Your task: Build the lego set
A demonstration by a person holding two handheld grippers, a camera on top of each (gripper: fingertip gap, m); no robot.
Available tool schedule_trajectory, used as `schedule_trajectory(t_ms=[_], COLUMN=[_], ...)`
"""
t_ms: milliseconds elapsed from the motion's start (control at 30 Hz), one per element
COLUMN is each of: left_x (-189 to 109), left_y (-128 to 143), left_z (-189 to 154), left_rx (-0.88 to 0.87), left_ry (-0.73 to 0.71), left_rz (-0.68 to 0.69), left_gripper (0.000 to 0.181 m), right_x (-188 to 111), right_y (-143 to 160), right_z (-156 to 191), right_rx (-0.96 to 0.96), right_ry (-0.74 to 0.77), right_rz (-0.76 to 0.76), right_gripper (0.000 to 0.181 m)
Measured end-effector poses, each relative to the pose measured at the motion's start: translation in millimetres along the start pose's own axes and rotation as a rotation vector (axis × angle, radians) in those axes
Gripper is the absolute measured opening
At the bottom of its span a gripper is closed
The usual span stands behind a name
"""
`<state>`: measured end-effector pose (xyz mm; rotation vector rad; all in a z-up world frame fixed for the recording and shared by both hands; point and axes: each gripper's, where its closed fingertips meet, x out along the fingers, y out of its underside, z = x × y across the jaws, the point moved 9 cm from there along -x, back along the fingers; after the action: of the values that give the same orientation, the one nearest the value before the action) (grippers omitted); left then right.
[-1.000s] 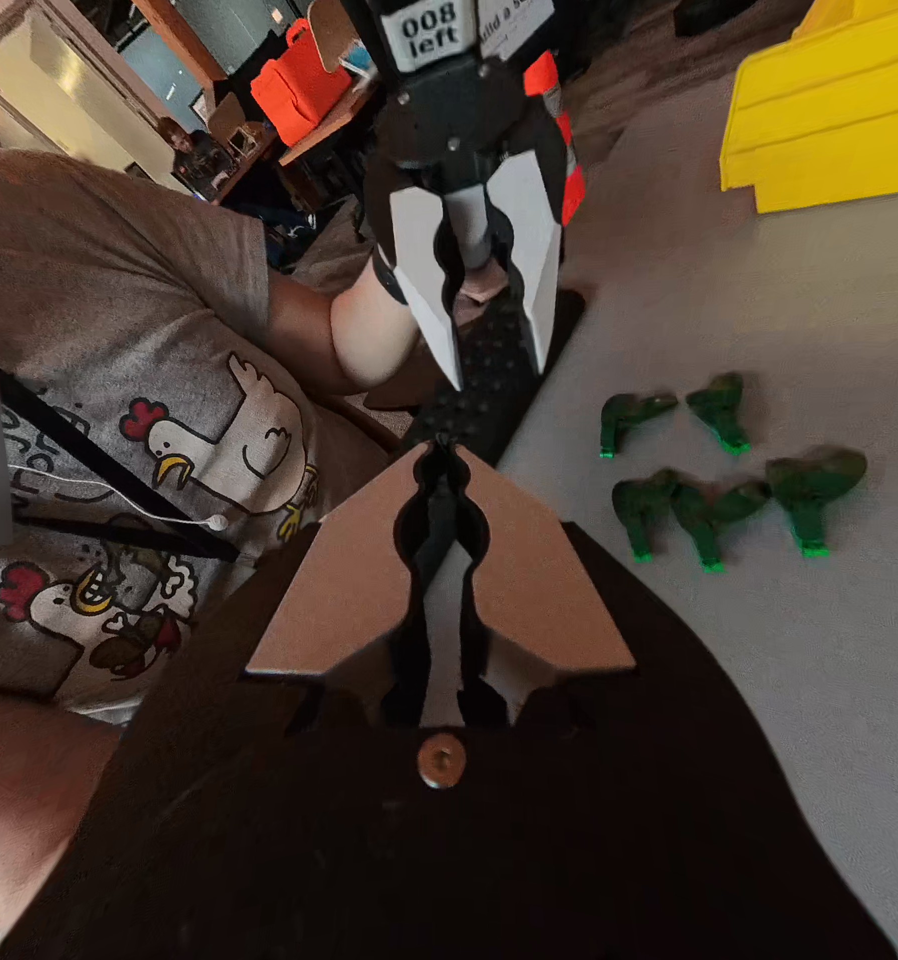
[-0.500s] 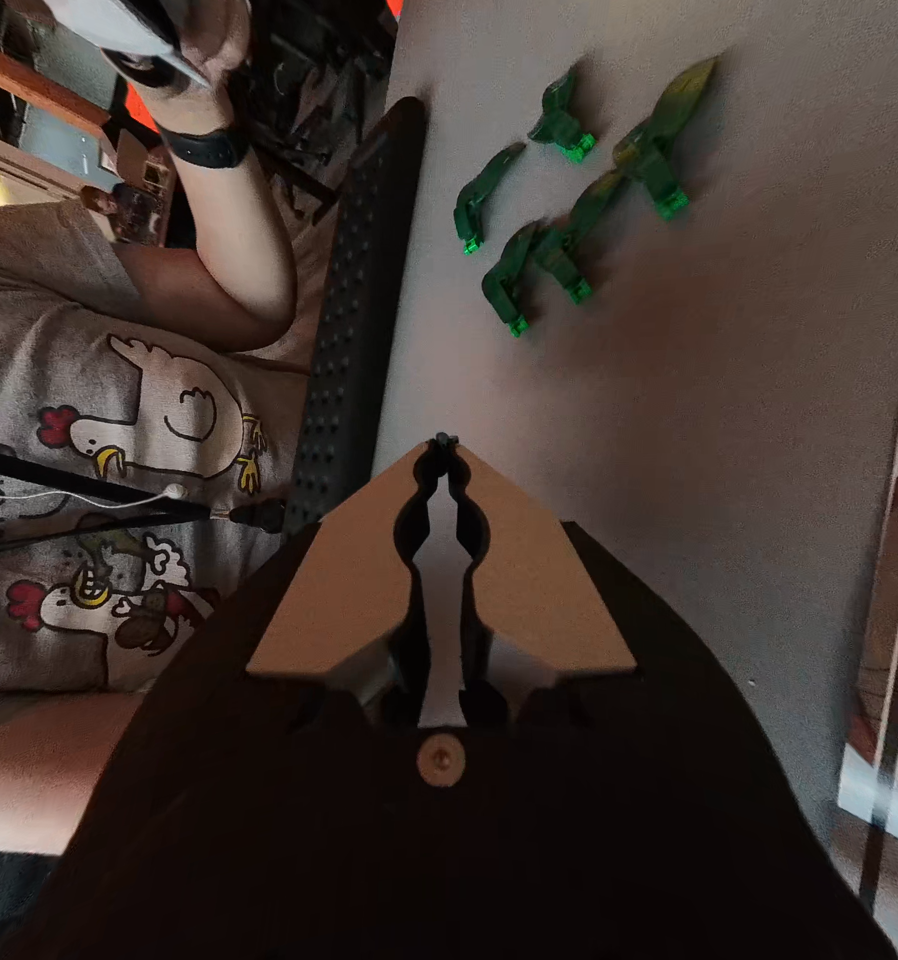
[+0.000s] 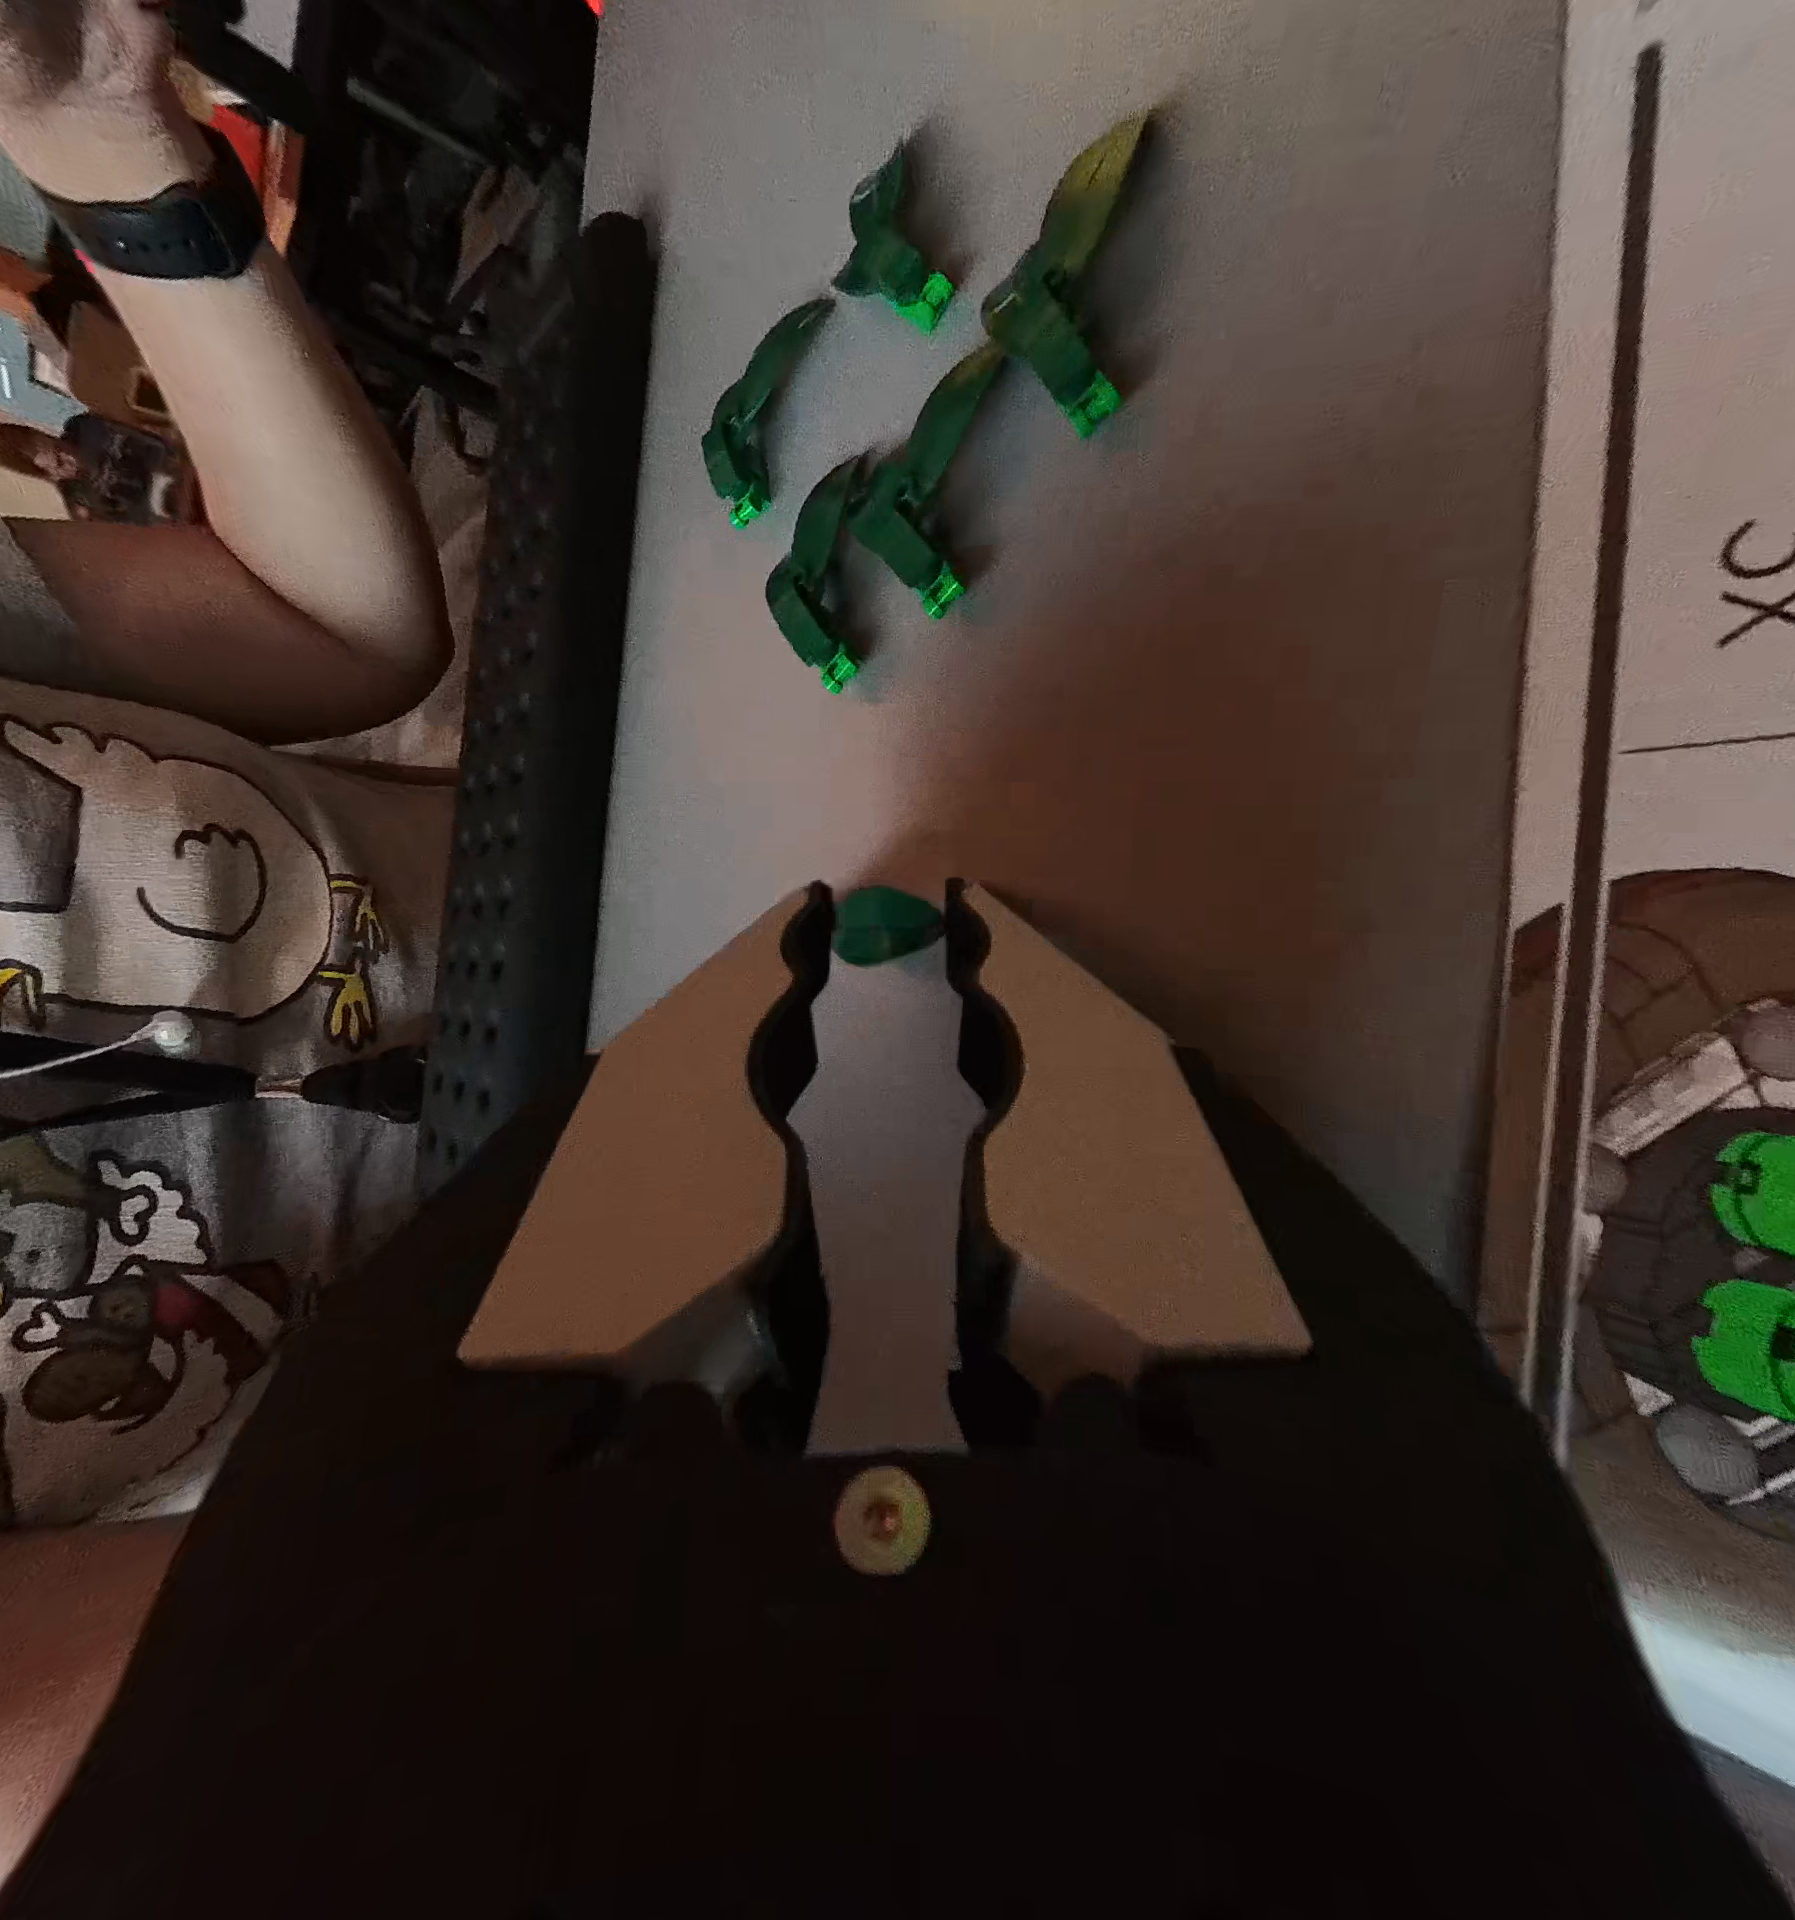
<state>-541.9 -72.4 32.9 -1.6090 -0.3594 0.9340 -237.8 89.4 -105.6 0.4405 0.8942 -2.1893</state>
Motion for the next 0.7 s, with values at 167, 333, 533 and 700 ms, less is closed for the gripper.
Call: schedule_trajectory(t_ms=[167, 333, 533, 700], left_x=[-30, -48, -15, 22], left_y=[1, 6, 18, 44], left_z=[37, 106, 176, 211], left_rx=[-0.014, -0.082, -0.188, -0.207], left_ry=[-0.131, -0.359, -0.219, -0.15], left_rz=[-0.03, 0.164, 0.353, 0.474], left_gripper=[0.029, 0.034, 0.026, 0.026], right_x=[-17, -38, -47, -53], right_y=[-9, -29, -35, -32], right_z=[-5, 8, 16, 12], right_rx=[-0.076, -0.255, -0.36, -0.348], right_ry=[0.146, 0.24, 0.398, 0.459], right_rz=[-0.118, -0.354, -0.376, -0.366], right_gripper=[0.035, 0.034, 0.034, 0.034])
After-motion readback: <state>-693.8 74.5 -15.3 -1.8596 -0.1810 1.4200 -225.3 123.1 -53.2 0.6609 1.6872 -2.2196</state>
